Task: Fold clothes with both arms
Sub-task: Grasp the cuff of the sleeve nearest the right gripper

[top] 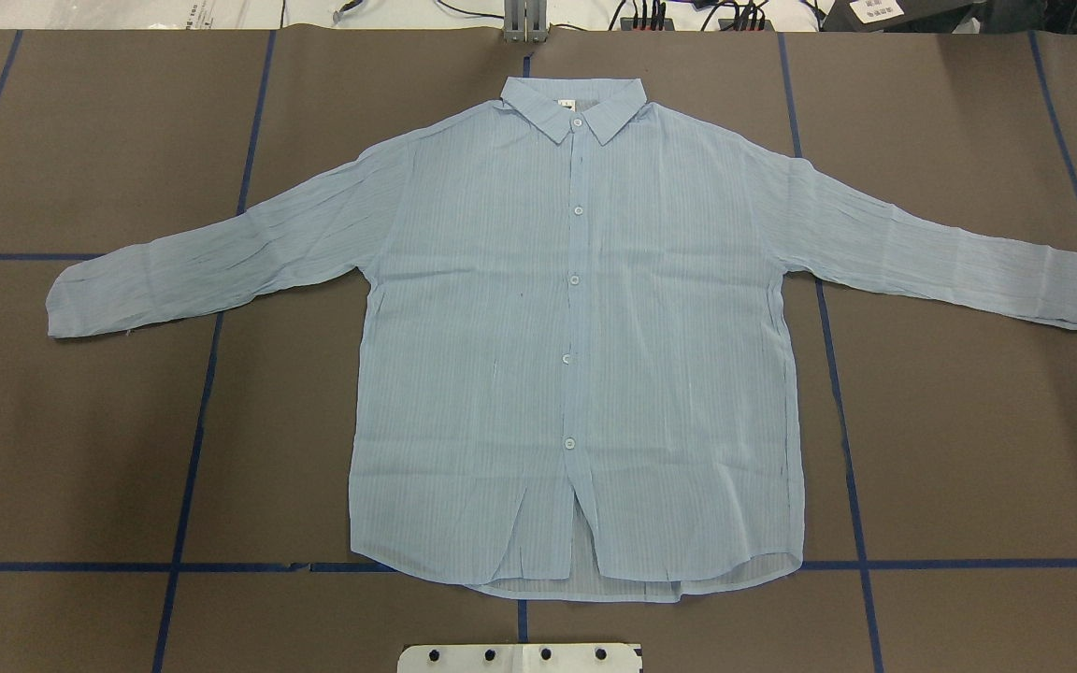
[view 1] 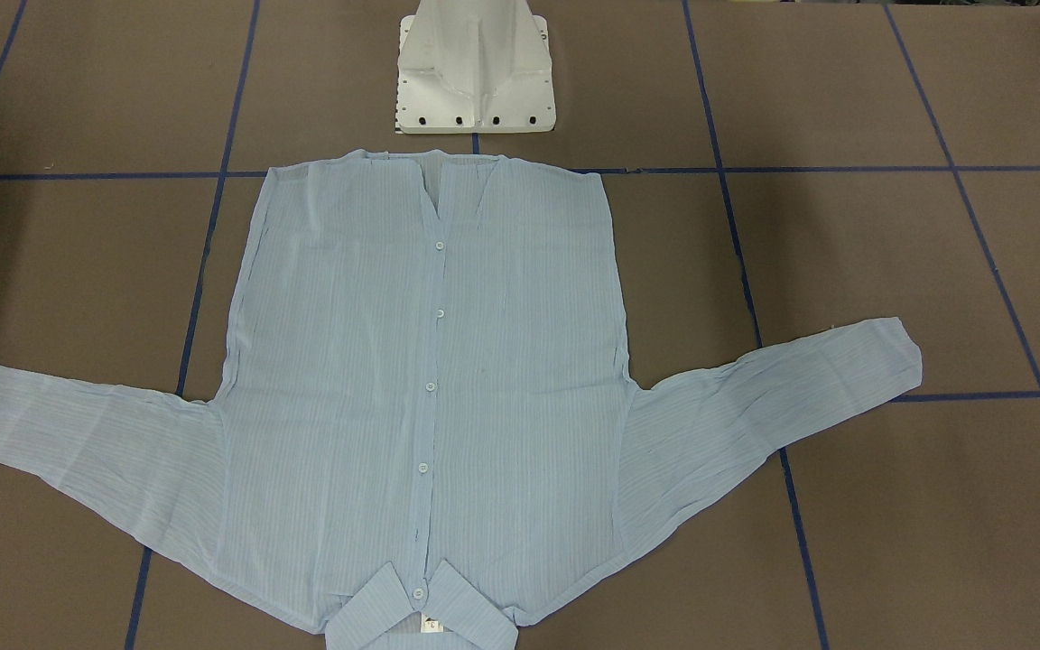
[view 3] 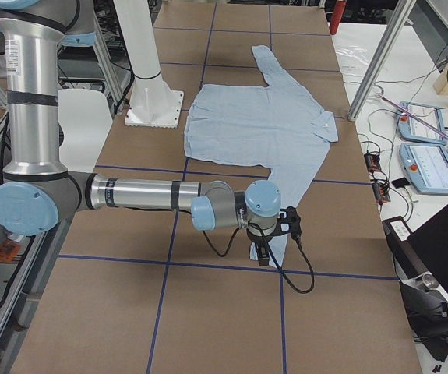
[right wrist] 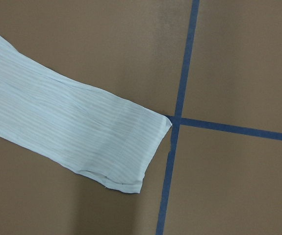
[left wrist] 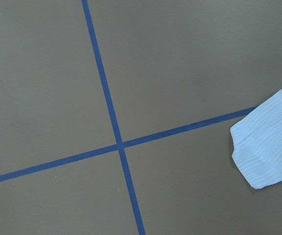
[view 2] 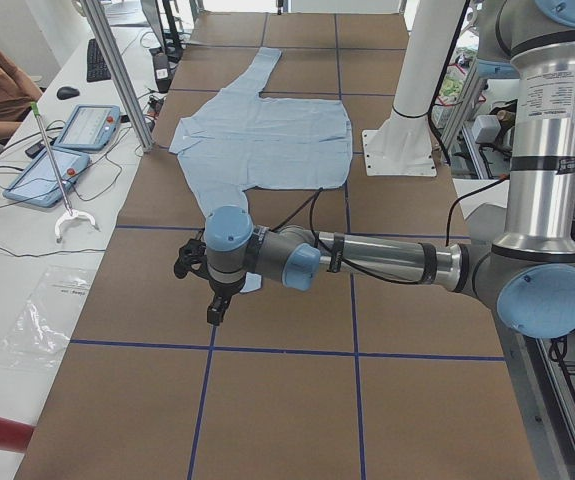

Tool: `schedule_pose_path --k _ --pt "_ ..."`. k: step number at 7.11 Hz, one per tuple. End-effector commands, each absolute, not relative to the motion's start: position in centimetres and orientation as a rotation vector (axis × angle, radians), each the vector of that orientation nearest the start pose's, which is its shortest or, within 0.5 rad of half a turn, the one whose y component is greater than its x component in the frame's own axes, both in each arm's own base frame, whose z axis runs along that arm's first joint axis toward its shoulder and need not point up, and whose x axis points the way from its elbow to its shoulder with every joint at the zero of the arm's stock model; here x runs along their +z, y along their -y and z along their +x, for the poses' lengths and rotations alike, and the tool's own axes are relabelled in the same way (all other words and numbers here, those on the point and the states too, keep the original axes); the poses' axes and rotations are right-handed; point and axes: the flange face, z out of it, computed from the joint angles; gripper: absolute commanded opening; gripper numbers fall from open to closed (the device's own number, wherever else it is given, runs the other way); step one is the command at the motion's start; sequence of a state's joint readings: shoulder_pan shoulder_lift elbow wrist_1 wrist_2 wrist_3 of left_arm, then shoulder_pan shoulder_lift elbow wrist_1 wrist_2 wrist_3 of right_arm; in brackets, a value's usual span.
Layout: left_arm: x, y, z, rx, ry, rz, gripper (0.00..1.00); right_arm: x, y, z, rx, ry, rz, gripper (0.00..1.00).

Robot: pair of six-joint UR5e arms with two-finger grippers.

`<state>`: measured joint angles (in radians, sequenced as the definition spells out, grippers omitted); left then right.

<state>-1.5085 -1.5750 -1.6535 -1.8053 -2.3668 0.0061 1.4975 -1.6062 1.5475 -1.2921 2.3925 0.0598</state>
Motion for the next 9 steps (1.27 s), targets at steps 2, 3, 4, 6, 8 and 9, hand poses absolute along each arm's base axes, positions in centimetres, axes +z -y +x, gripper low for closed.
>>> schedule_pose_path --k 2,3,4,6,8,9 --pt "59.3 51.5 -3.0 0.203 -0.801 0.306 1.00 68.3 52.0 -5.6 -0.086 0.845 0.180 1.00" --pt "59.9 51.6 -3.0 0.204 -0.798 0.311 1.00 69.5 52.7 -7.0 -0.104 0.846 0.177 1.00" --pt "59.9 51.6 -3.0 0.204 -0.798 0.311 1.00 71.2 52.6 -7.1 -0.094 0.839 0.145 1.00" --pt "59.8 51.6 -3.0 0.207 -0.799 0.314 1.00 72.4 53.7 -8.8 -0.108 0.834 0.108 0.98" --pt "59.7 51.6 -3.0 0.215 -0.798 0.324 1.00 72.7 53.6 -9.7 -0.118 0.835 0.092 0.92" --pt "60.0 51.3 -3.0 0.223 -0.798 0.345 1.00 72.8 53.5 -9.8 -0.110 0.836 0.086 0.87"
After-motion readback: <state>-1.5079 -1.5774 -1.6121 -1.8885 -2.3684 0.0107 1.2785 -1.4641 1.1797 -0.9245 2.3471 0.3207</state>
